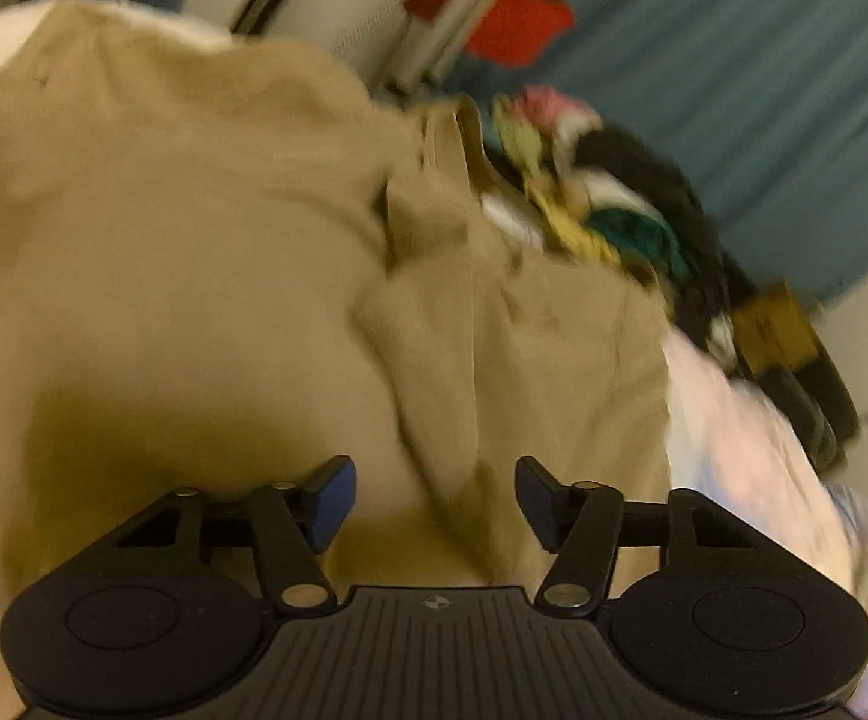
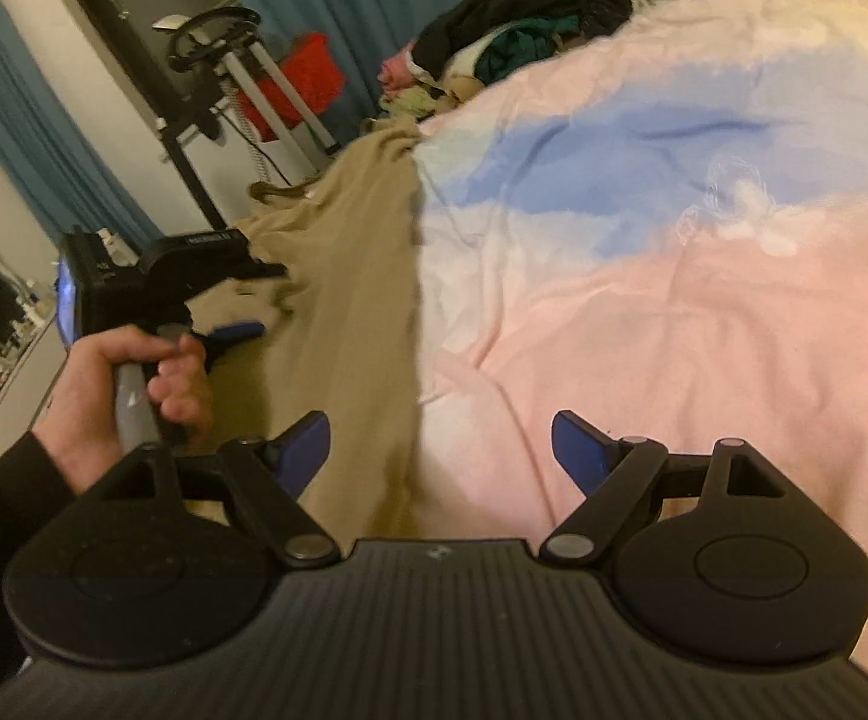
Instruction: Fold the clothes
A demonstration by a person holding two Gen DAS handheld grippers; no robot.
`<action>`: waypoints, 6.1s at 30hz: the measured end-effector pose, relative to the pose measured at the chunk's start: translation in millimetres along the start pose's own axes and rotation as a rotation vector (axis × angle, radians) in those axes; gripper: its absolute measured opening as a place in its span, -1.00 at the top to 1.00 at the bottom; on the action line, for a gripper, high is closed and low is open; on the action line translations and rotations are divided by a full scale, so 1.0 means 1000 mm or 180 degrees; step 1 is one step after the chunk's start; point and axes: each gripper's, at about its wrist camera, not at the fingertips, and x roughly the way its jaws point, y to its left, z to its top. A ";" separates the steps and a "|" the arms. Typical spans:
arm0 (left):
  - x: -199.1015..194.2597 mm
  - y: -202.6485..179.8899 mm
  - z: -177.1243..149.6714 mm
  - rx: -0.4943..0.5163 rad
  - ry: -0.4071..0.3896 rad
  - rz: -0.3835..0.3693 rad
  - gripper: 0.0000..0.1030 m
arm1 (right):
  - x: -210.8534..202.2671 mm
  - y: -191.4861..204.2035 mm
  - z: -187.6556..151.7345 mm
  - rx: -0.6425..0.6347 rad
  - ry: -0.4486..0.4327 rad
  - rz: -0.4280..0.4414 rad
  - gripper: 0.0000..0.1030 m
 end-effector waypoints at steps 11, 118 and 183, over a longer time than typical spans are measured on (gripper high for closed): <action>0.018 -0.044 0.028 0.0895 -0.0465 0.0451 0.95 | 0.028 0.005 0.007 -0.0038 -0.0035 0.0111 -0.61; -0.265 0.142 -0.075 0.0000 -0.0864 -0.0450 -0.91 | 0.248 0.168 0.122 -0.0852 -0.1178 -0.0400 0.78; -0.255 0.154 -0.131 0.0031 0.0257 0.0550 0.16 | -0.089 0.038 -0.053 0.0088 -0.0095 0.0162 -0.61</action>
